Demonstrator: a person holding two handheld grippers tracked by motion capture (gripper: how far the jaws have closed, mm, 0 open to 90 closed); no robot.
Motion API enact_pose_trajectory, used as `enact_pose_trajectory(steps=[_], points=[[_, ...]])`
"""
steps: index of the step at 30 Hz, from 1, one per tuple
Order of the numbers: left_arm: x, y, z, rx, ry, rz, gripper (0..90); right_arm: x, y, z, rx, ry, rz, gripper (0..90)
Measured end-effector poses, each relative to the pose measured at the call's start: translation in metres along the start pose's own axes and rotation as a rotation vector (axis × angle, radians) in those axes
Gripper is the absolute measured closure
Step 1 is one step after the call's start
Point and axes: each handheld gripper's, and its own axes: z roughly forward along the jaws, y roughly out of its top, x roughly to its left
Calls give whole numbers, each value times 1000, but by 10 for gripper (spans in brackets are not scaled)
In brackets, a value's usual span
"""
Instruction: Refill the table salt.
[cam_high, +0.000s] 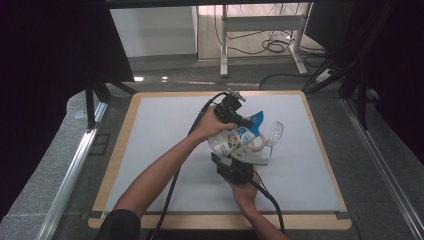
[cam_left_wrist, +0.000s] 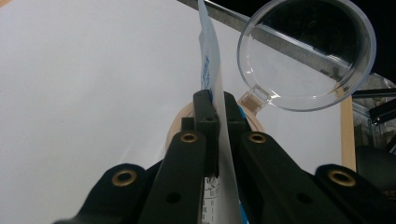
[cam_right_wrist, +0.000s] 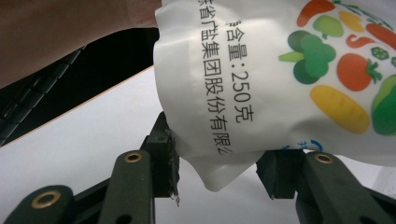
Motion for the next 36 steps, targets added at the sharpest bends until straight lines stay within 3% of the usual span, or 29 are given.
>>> enact_pose_trajectory(steps=[36], points=[[2, 1, 1, 9, -10, -7, 898, -1, 2, -3, -11, 5, 7, 552]])
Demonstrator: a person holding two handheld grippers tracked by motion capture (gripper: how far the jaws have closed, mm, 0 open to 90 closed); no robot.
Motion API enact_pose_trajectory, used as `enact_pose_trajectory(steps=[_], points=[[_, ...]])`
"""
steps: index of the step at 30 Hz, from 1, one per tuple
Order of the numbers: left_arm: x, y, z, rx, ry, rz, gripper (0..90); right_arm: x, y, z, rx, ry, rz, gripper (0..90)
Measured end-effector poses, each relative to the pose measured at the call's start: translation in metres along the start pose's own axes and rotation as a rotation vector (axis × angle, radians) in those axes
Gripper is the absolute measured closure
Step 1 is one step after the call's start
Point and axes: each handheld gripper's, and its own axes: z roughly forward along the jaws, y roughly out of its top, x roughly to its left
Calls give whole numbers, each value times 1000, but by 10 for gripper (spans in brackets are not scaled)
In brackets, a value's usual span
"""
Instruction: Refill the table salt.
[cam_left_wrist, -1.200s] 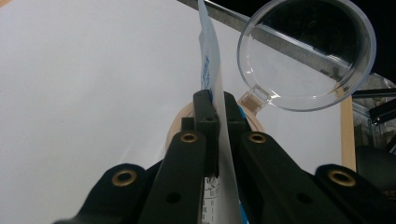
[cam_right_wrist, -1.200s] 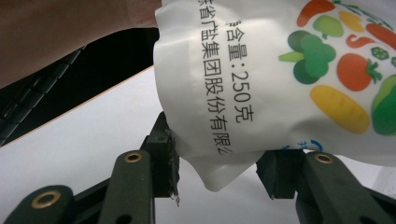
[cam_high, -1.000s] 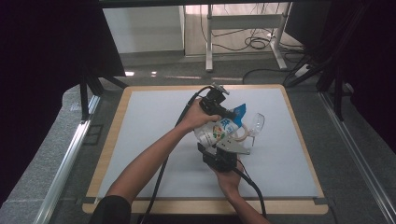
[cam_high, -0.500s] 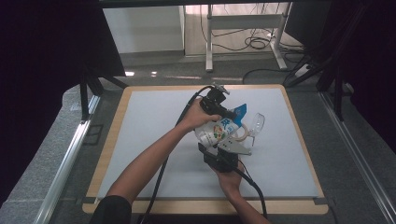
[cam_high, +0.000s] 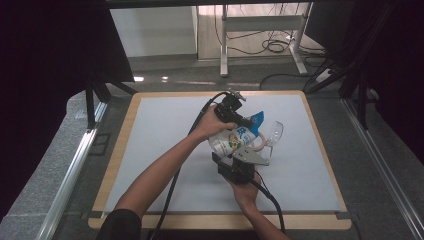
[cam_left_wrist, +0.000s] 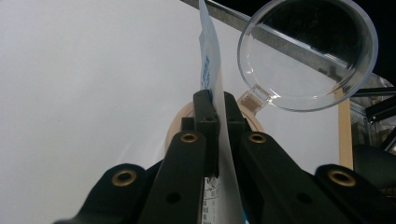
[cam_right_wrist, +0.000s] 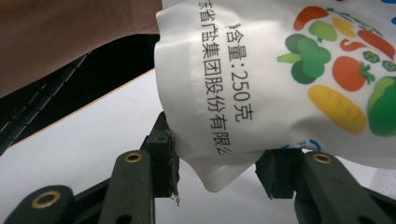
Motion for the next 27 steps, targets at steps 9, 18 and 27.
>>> enact_pose_trajectory(steps=[9, 18, 27], points=[[0, -1, -2, 2, 3, 0, 898, 2, 1, 1, -3, 4, -1, 552], [1, -2, -3, 2, 8, -1, 898, 2, 1, 2, -4, 6, 1, 553], [1, -2, -4, 3, 9, 0, 898, 2, 1, 2, -5, 8, 0, 553]])
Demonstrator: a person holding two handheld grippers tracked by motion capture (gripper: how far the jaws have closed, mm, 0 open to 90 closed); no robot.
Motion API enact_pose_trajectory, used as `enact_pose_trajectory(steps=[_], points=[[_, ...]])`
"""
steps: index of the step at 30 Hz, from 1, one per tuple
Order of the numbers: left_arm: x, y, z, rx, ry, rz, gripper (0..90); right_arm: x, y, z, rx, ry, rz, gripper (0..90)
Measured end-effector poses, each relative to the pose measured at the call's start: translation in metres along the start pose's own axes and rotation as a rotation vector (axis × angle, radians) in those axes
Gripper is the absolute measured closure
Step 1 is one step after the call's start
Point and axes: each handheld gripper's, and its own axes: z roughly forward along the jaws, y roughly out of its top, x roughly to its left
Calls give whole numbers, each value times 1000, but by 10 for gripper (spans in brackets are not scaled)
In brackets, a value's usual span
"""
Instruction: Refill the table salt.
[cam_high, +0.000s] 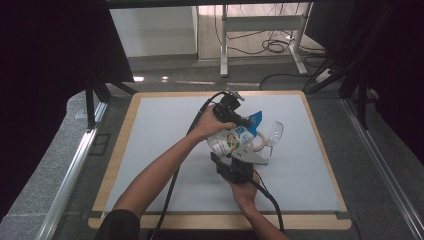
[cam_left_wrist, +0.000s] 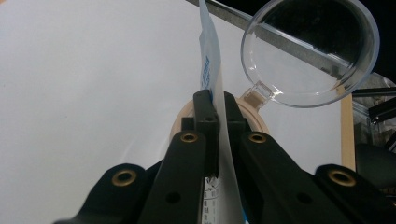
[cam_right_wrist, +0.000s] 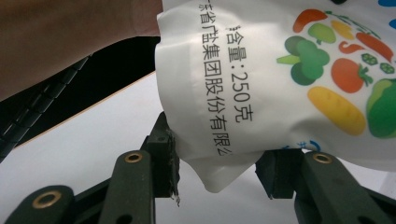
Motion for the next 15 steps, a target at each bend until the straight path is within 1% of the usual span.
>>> enact_pose_trajectory(steps=[15], points=[[-1, 0, 0, -2, 1, 3, 898, 1, 0, 0, -5, 0, 3, 555]])
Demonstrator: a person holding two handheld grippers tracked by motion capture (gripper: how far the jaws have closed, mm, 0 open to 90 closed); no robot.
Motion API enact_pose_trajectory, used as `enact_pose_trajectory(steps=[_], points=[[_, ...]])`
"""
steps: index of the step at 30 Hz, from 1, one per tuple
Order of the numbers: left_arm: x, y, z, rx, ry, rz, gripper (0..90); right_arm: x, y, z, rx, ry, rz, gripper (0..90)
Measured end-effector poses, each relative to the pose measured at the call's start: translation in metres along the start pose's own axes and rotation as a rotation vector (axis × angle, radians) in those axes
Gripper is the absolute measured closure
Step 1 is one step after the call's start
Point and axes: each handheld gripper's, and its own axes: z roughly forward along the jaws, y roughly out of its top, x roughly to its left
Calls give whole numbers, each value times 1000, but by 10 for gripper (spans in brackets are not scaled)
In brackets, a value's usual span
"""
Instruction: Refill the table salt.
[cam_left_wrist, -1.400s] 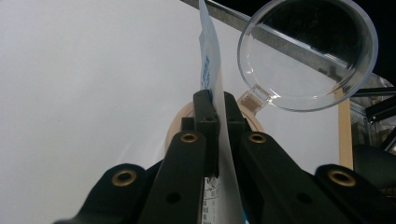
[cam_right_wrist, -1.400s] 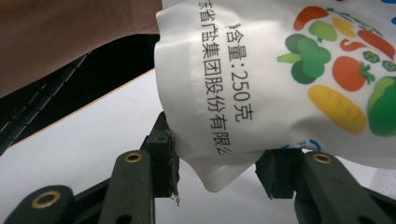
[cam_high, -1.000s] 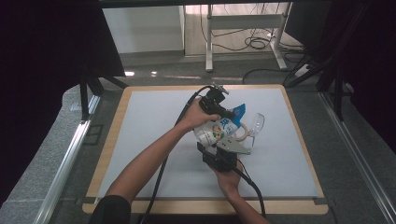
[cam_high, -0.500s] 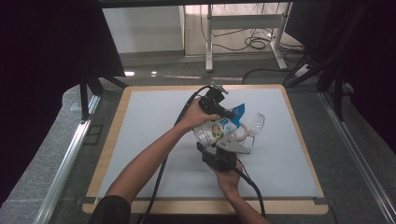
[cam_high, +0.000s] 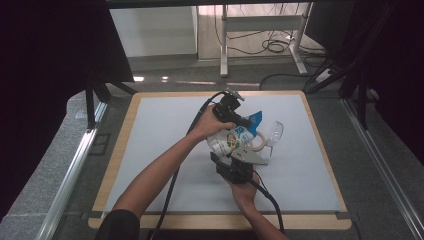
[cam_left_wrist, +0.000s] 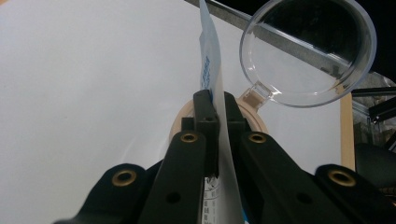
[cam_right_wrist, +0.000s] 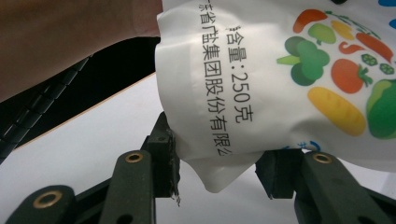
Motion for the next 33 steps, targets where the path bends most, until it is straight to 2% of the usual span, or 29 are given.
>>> enact_pose_trajectory(steps=[33], points=[[-4, 5, -1, 18, 13, 15, 898, -1, 2, -3, -15, 5, 14, 558]])
